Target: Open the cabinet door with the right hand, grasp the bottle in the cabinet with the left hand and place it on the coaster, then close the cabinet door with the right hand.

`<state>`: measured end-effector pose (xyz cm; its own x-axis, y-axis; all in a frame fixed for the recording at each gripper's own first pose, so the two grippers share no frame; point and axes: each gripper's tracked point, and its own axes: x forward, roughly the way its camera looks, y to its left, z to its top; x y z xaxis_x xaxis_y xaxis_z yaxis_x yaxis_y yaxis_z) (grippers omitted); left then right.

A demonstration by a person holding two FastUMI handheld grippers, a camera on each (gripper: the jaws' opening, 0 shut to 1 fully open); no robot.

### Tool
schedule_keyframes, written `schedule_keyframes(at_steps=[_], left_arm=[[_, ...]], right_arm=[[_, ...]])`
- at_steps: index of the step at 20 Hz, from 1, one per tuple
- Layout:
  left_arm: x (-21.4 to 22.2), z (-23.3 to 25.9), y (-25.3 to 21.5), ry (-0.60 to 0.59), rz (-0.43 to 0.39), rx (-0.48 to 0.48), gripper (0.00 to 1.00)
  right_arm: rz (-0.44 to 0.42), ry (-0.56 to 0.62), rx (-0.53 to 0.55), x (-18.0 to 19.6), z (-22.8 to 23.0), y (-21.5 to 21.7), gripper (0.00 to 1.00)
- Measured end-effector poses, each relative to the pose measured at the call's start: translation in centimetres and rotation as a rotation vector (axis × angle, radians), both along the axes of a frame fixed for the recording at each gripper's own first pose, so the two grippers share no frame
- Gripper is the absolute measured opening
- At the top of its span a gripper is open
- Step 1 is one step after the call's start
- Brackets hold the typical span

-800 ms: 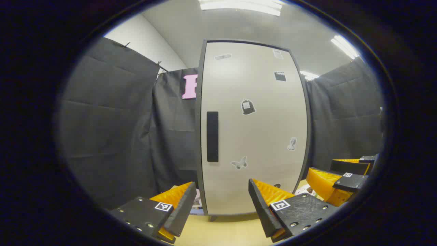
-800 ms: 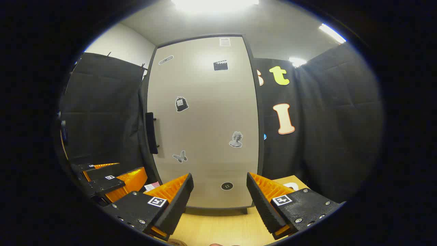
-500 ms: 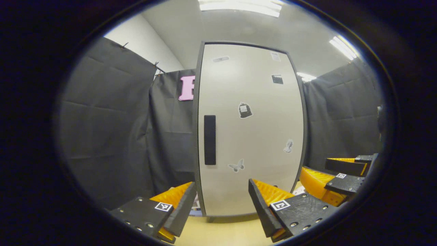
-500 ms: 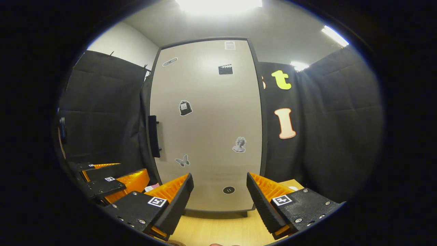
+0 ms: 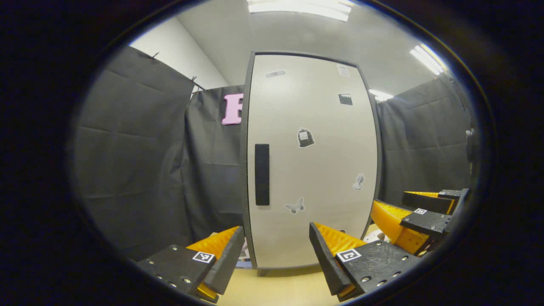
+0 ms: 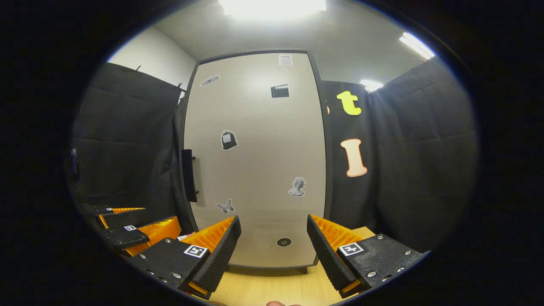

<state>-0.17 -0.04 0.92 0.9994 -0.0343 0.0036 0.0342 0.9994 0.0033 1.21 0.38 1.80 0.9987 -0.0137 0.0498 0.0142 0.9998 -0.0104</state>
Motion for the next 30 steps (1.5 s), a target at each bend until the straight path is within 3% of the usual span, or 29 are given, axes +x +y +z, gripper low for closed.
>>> schedule_keyframes(at_steps=[18, 25, 30], left_arm=[[0.5, -1.5, 1.3, 0.01, -0.012, 0.009, 0.88], [-2.8, -4.7, 5.9, 0.044, 0.042, 0.025, 0.88], [-5.2, -7.6, 9.6, 0.103, 0.101, 0.011, 0.88]], right_arm=[[0.006, -0.008, -0.018, 2.5, 1.5, 0.6, 0.96], [0.098, -0.044, -0.016, 5.6, 4.0, 5.8, 0.96], [0.199, -0.08, -0.022, 8.1, 6.2, 12.7, 0.96]])
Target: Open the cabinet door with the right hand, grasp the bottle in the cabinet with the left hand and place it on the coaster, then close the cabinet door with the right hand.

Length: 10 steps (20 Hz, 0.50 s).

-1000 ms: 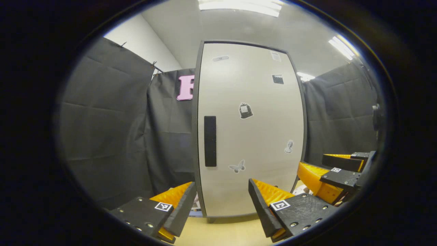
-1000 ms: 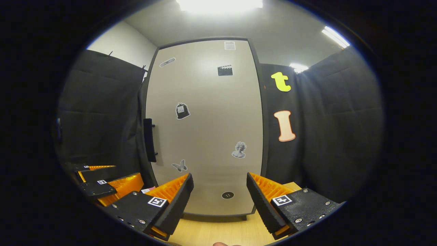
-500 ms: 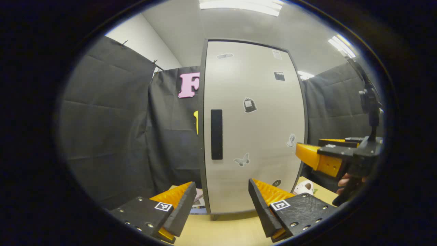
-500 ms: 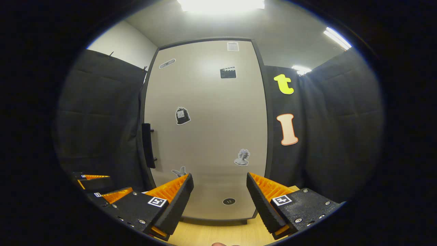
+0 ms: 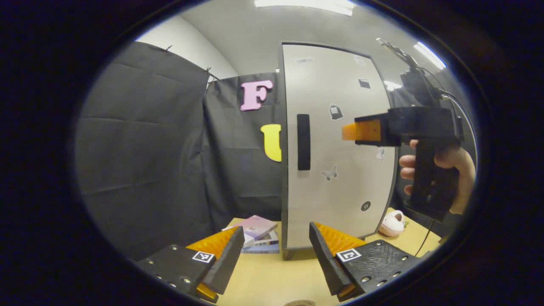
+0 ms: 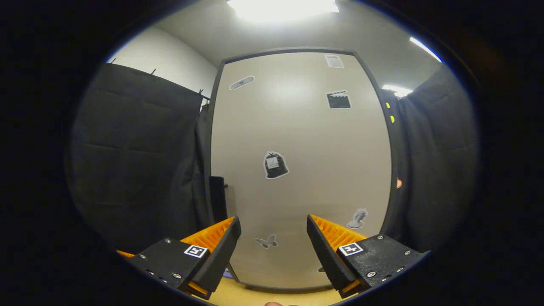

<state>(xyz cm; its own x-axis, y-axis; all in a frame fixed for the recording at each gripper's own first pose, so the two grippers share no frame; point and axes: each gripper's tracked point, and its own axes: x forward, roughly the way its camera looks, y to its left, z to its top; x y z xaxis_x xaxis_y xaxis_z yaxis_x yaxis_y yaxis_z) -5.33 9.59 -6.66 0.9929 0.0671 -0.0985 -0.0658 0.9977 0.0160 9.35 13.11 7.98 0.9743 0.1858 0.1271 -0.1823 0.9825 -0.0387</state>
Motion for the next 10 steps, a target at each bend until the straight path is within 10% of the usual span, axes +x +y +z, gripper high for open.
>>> schedule_keyframes(at_steps=[10], left_arm=[[-2.4, -2.5, 6.5, 0.04, 0.134, -0.044, 0.88]], right_arm=[[0.041, 0.06, -0.007, 6.7, -2.8, 8.2, 0.95]])
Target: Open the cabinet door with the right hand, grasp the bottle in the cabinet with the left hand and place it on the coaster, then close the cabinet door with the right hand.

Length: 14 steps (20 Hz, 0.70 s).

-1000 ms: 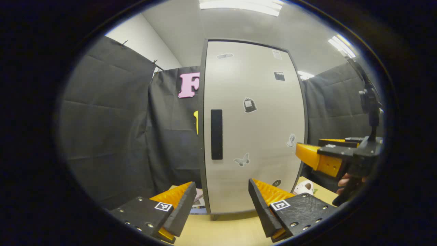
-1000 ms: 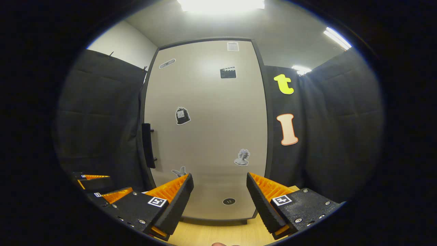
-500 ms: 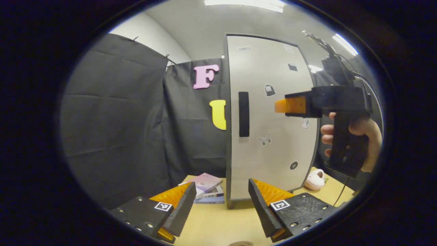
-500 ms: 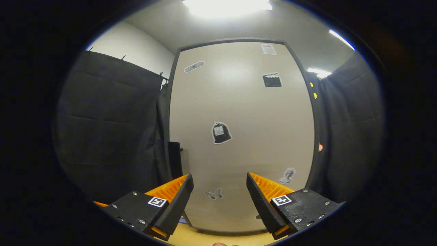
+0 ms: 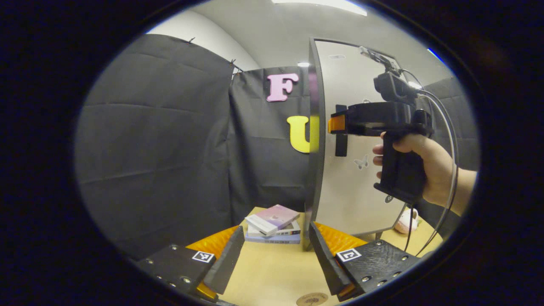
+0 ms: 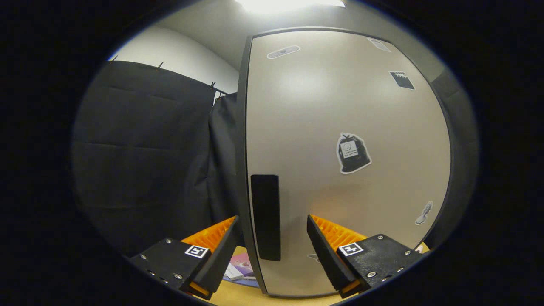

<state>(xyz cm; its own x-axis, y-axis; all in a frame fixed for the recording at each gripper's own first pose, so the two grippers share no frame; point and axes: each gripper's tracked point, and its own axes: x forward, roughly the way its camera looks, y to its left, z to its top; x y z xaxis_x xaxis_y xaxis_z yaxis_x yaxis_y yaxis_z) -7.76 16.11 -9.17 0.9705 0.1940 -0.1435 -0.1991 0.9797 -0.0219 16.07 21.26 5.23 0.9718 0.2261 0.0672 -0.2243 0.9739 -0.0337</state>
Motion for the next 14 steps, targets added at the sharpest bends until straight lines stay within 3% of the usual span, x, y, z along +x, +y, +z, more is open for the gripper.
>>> schedule_keyframes(at_steps=[2, 3, 4, 5, 10, 11, 12, 13, 14], left_arm=[[0.1, -0.5, 0.6, 0.009, 0.012, -0.018, 0.88], [0.1, -0.7, 0.9, 0.014, 0.017, -0.023, 0.88], [0.3, -0.8, 1.1, 0.015, 0.02, -0.026, 0.88], [0.4, -0.8, 1.2, 0.017, 0.022, -0.027, 0.88], [1.0, -1.2, 1.0, 0.028, 0.011, -0.025, 0.91], [1.2, -1.4, 0.9, 0.028, 0.009, -0.022, 0.88], [1.4, -1.4, 0.8, 0.027, 0.007, -0.019, 0.94], [1.8, -1.4, 0.8, 0.025, 0.003, -0.015, 0.94], [2.1, -1.5, 0.7, 0.026, 0.0, -0.011, 0.88]], right_arm=[[-0.042, 0.022, -0.036, 0.7, -0.7, -0.2, 0.81], [-0.028, 0.045, -0.049, 1.1, -1.4, 0.3, 0.61], [-0.022, 0.067, -0.065, 2.0, -2.1, 0.8, 0.53], [-0.018, 0.06, -0.071, 1.3, -1.8, 0.6, 0.35], [0.026, 0.077, -0.112, 1.0, -1.9, 0.5, 0.24], [0.036, 0.083, -0.116, 0.9, -1.9, 0.6, 0.2], [0.048, 0.09, -0.12, 0.7, -1.9, 0.6, 0.19], [0.062, 0.095, -0.125, 0.5, -1.9, 0.6, 0.18], [0.076, 0.099, -0.127, 0.1, -1.8, 0.6, 0.18]])
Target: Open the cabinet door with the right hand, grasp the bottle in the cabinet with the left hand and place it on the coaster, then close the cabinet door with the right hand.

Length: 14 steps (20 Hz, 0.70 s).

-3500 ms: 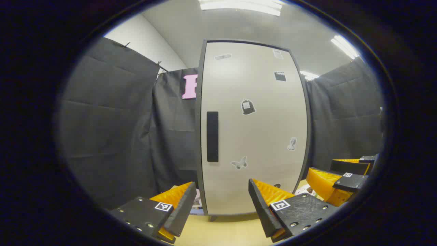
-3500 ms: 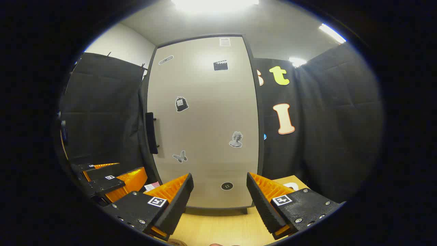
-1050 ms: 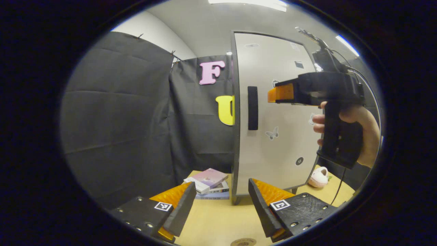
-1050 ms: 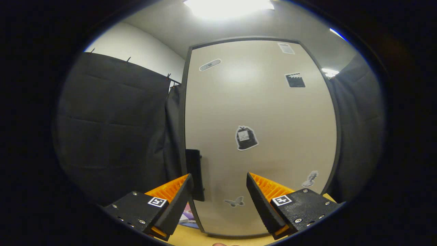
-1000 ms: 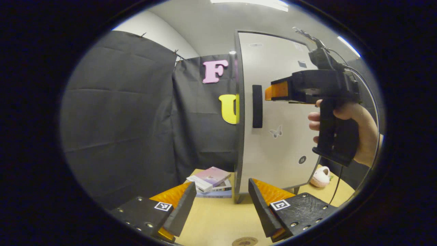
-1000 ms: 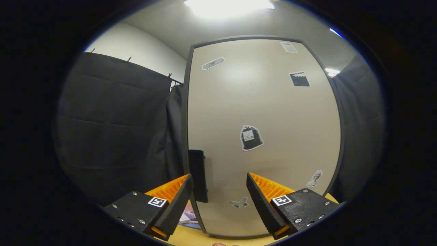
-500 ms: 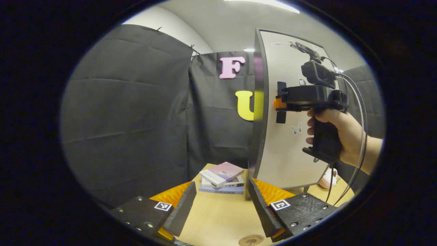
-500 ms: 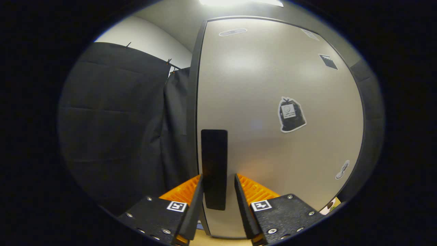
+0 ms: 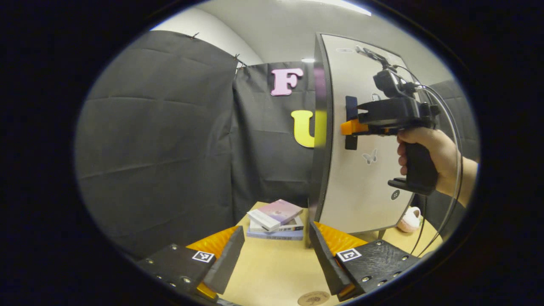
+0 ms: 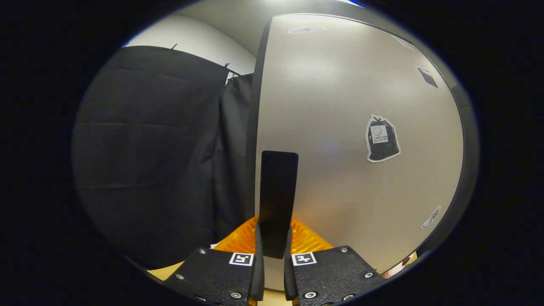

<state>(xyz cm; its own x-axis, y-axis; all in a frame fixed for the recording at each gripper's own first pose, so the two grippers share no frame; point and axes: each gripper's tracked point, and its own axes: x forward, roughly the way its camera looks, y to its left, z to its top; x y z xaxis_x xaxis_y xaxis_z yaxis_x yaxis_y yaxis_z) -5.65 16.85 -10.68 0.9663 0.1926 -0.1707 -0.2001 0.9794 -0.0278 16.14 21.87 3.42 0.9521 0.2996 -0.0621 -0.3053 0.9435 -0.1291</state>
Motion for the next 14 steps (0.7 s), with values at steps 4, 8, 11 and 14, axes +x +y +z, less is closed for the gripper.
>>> schedule_keyframes(at_steps=[4, 8, 11, 14], left_arm=[[0.3, -0.1, -0.2, 0.012, -0.015, 0.011, 0.94], [-1.6, 0.4, -1.2, 0.008, -0.018, 0.041, 0.88], [-2.6, 1.2, -1.4, -0.001, 0.01, 0.055, 0.94], [-4.4, 1.7, -2.7, -0.003, 0.034, 0.05, 0.88]], right_arm=[[0.064, 0.027, -0.008, -1.6, 0.1, 0.1, 0.16], [0.131, 0.055, -0.003, -3.8, 0.5, -0.1, 0.16], [0.185, 0.087, 0.01, -5.6, 0.7, -0.2, 0.16], [0.237, 0.109, 0.005, -7.5, 1.0, -0.6, 0.16]])
